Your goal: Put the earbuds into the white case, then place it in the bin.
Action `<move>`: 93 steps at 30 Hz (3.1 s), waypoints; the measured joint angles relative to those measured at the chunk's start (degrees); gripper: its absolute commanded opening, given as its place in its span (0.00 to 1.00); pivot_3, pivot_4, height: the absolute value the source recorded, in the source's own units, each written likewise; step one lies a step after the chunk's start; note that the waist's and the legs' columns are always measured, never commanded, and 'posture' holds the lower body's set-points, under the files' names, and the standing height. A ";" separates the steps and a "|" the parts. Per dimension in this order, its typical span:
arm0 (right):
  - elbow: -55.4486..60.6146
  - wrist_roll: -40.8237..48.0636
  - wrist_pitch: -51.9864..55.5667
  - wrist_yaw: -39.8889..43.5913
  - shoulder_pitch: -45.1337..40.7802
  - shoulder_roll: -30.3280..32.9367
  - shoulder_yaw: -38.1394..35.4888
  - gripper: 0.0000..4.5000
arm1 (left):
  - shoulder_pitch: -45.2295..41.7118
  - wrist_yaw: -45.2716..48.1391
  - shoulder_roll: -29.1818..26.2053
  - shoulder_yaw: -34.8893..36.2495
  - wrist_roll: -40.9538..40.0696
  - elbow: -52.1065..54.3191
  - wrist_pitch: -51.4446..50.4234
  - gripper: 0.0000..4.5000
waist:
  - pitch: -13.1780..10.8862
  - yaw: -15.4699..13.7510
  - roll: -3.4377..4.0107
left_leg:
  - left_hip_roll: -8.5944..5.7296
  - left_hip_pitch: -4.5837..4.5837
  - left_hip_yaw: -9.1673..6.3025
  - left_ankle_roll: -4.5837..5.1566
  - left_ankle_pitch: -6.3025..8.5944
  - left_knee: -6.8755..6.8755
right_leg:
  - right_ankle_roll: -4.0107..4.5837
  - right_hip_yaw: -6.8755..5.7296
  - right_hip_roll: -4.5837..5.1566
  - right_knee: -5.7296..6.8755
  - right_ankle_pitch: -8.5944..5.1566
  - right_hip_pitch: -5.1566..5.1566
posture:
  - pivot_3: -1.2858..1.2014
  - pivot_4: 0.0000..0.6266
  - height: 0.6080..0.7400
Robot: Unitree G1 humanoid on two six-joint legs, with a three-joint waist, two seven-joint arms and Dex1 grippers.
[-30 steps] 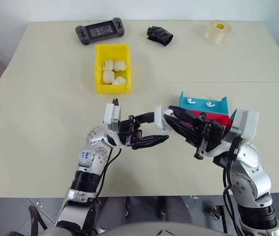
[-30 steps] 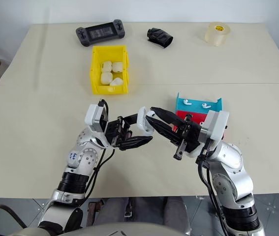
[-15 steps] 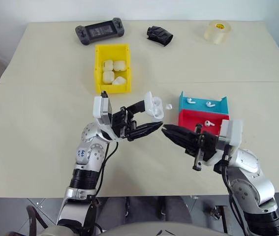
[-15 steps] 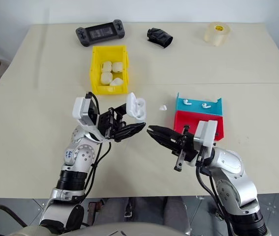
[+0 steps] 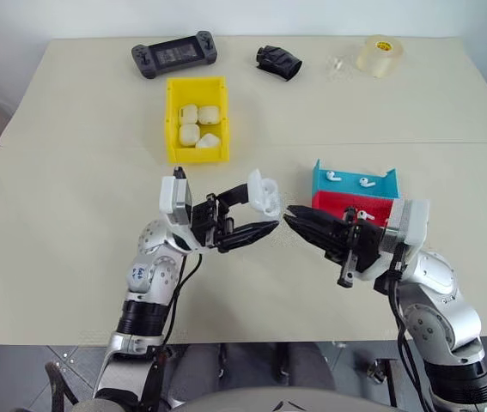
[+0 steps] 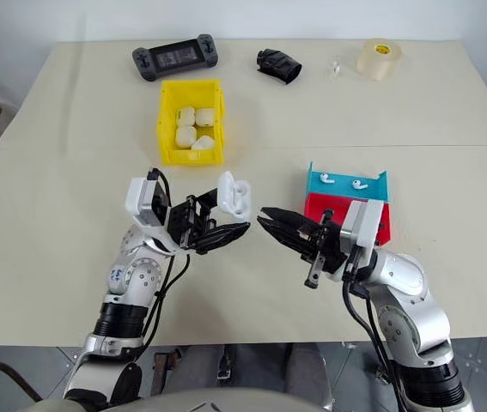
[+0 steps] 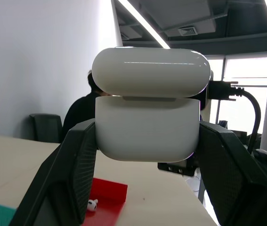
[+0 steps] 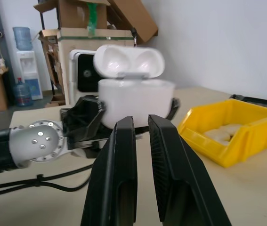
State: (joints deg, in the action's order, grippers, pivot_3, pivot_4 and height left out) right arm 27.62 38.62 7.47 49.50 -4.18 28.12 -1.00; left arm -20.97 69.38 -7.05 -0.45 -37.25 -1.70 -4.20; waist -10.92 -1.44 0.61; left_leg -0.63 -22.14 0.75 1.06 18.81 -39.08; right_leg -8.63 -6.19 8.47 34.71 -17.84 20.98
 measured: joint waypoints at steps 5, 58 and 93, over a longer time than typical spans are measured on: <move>-2.39 1.60 2.33 1.70 0.55 5.16 -5.55 0.15 | 2.05 -0.03 -0.75 0.01 0.16 1.77 1.95 0.62 | 0.00 -0.15 0.00 | 0.20 0.01 -0.01 0.01 0.00 -0.01 | 0.00 -0.04 0.02 -0.06 0.00 -0.07 | 0.52 0.24 1.00; -35.78 -36.60 18.58 24.57 -31.66 29.80 16.47 0.47 | 6.24 7.90 0.76 -6.57 -1.05 3.31 4.72 0.62 | 0.01 0.05 0.04 | 0.29 -0.02 0.01 0.06 0.03 -0.05 | -0.01 -0.17 0.00 -0.51 0.01 -0.28 | 0.52 0.24 1.00; -52.80 -47.72 -22.38 32.84 -39.38 27.95 18.56 0.47 | 6.33 6.14 0.77 -6.88 -1.05 3.74 4.90 0.62 | 0.01 0.10 0.04 | 0.31 -0.02 0.52 0.06 0.03 -0.06 | -0.01 -0.19 -0.01 -0.51 0.01 -0.27 | 0.52 0.24 1.00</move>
State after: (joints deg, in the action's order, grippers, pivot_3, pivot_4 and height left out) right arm -25.18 -9.10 -14.91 82.34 -43.56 56.07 17.56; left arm -14.63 75.52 -6.28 -7.33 -38.30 2.04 0.70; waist -10.91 -1.33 0.66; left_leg -0.32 -22.16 1.27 1.12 18.84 -39.13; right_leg -8.65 -6.37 8.46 34.20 -17.83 20.70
